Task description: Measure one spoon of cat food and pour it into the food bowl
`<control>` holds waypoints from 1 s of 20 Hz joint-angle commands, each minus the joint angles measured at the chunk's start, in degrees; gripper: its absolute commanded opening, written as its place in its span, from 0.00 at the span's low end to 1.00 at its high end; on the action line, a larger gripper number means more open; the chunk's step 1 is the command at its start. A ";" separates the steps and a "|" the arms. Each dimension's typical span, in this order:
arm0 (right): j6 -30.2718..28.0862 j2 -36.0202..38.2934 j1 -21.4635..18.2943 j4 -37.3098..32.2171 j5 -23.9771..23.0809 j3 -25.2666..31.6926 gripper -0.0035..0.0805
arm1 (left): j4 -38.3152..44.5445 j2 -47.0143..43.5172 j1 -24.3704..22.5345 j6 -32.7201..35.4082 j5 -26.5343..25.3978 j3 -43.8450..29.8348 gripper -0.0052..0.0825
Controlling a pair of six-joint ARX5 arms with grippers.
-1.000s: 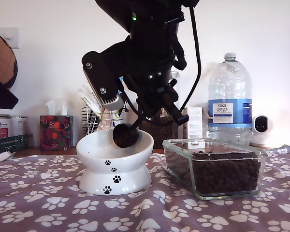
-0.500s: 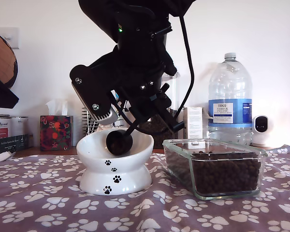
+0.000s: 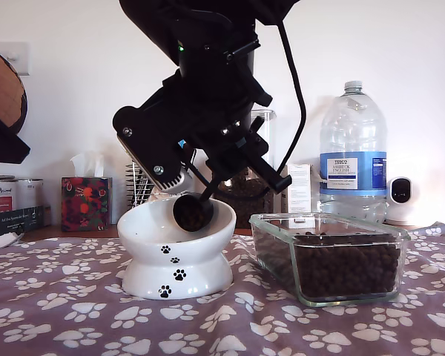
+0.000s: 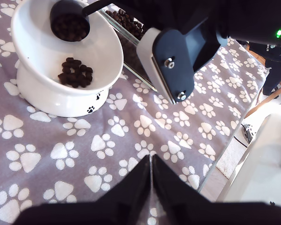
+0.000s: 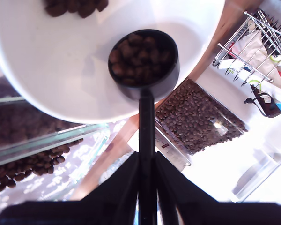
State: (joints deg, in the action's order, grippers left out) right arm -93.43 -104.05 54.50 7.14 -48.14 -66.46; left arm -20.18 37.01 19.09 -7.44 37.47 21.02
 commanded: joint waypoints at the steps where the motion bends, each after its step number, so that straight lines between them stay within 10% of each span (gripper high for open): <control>1: -2.12 -1.84 0.26 -0.48 -1.03 -0.85 0.03 | 0.24 0.37 0.22 -0.28 0.28 -0.15 0.04; 20: -15.30 -2.27 1.62 -6.93 -2.23 -0.85 0.03 | -5.99 0.44 0.22 -3.74 0.68 -0.15 0.04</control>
State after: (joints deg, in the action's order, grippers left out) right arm -108.12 -104.92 55.66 0.82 -49.95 -66.61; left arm -26.59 37.01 19.09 -11.22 37.93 21.02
